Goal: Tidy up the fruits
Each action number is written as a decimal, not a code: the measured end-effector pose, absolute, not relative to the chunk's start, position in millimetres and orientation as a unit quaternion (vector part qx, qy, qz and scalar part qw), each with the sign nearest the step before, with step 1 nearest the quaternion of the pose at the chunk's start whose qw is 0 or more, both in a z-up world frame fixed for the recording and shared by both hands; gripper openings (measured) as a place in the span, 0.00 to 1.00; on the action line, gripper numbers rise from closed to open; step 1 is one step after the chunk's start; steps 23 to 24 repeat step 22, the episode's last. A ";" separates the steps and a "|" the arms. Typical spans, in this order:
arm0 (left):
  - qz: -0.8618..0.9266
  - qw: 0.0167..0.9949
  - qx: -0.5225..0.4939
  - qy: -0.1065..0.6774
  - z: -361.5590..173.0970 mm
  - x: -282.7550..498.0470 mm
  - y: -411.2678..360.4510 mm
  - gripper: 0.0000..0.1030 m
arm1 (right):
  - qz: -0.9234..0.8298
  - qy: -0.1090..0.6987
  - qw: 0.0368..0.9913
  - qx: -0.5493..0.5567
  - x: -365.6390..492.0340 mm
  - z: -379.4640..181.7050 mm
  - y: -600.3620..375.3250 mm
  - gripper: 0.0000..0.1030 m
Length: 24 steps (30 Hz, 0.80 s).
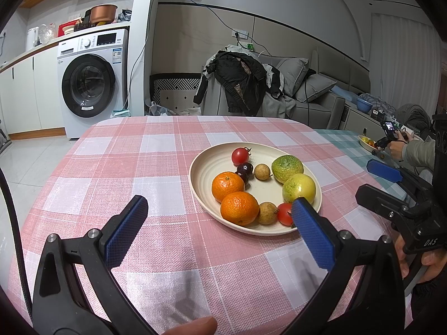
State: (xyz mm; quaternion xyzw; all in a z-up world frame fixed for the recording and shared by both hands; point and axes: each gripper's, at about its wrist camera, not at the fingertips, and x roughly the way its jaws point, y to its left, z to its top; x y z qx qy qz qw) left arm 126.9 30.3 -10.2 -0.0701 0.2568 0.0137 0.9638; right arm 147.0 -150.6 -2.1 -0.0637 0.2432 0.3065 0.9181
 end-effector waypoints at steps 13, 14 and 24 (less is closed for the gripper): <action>0.011 0.964 -0.068 0.257 -8.7 125.0 30.8 1.00 | 0.307 0.243 0.918 -0.064 147.9 -1.7 -150.9 1.00; 0.012 0.964 -0.067 0.257 -8.7 125.3 30.1 1.00 | 0.307 0.242 0.918 -0.064 147.7 -1.4 -151.0 1.00; 0.011 0.964 -0.068 0.256 -8.6 125.2 28.7 1.00 | 0.309 0.238 0.919 -0.065 147.2 -0.4 -151.0 1.00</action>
